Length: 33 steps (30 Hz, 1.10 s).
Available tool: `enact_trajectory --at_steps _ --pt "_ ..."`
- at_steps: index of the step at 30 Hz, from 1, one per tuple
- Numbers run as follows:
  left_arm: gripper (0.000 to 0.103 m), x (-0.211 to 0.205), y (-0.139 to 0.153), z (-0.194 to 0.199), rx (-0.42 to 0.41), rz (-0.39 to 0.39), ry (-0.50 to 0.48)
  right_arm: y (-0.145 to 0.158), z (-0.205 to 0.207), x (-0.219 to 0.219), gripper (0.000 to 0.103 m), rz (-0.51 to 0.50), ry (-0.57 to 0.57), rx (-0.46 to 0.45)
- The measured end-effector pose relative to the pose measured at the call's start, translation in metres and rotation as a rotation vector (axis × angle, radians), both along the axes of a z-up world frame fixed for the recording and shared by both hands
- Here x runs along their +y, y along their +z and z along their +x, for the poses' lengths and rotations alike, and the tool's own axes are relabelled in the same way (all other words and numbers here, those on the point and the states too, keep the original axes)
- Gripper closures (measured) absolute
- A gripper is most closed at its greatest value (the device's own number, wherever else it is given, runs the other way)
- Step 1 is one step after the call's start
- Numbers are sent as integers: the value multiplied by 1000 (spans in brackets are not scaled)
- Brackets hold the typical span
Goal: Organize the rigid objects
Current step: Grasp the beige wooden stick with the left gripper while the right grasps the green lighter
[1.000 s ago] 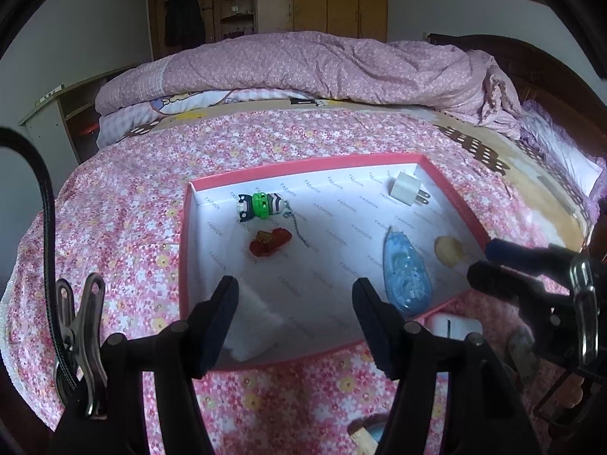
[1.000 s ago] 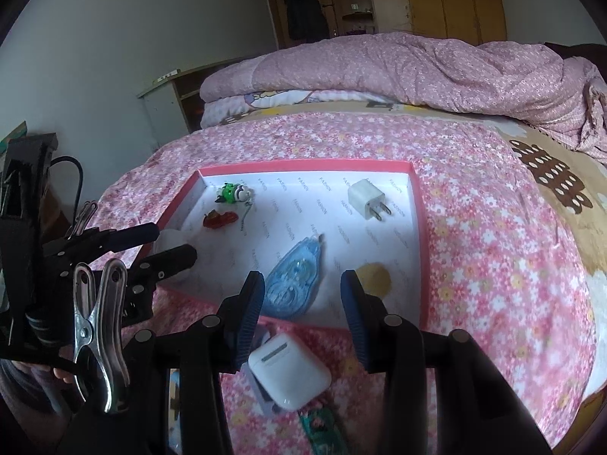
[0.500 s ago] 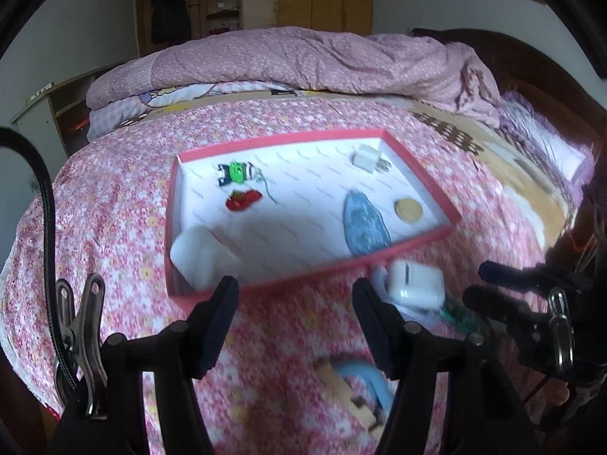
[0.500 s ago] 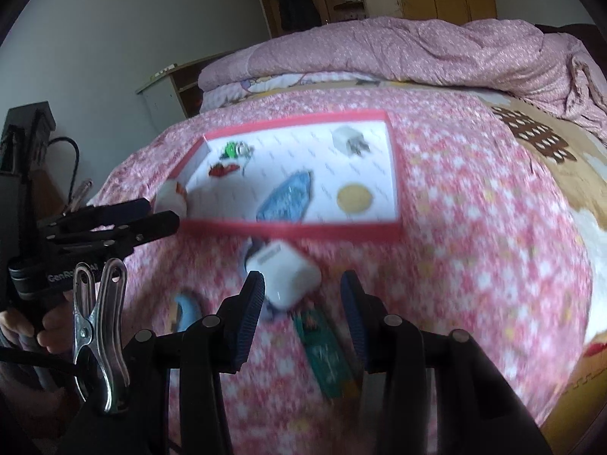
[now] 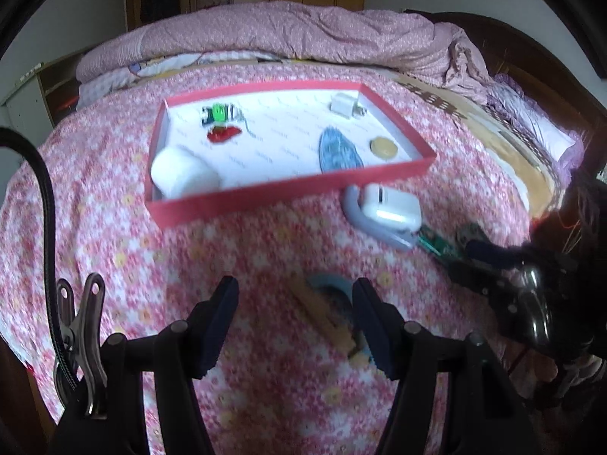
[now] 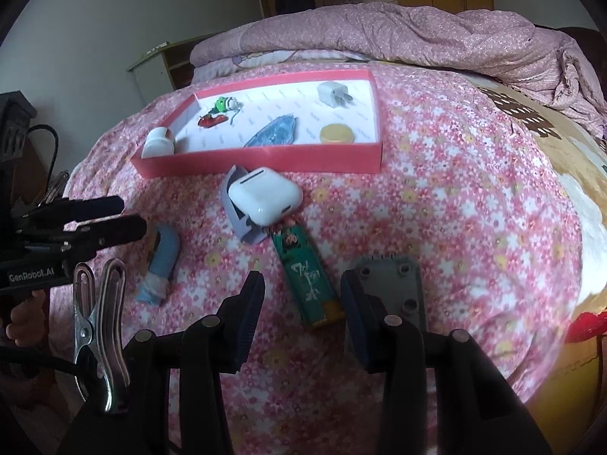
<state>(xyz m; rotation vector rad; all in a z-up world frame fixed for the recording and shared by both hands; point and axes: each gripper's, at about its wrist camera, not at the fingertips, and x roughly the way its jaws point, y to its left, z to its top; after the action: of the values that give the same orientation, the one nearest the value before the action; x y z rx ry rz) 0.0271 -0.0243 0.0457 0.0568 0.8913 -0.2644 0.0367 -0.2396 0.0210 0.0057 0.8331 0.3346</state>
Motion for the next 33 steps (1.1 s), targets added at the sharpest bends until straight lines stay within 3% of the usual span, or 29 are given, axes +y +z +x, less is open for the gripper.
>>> enact_trajectory --at_steps 12,20,26,31,32,33 --pt "37 5 -19 2 89 -42 19 2 1 6 60 -2 23 -4" --pt "37 -20 -25 2 40 79 8 -7 12 6 60 8 7 21" --pt "37 -22 -27 0 7 94 10 -11 10 5 60 20 6 3" --pt "72 -22 -26 -2 -12 149 7 -11 9 5 60 19 4 -3" --pt "75 -19 -25 -2 -6 148 9 -11 8 5 61 15 -2 -3" --pt "77 -17 -25 -2 -4 144 9 -11 8 5 70 3 -13 -5"
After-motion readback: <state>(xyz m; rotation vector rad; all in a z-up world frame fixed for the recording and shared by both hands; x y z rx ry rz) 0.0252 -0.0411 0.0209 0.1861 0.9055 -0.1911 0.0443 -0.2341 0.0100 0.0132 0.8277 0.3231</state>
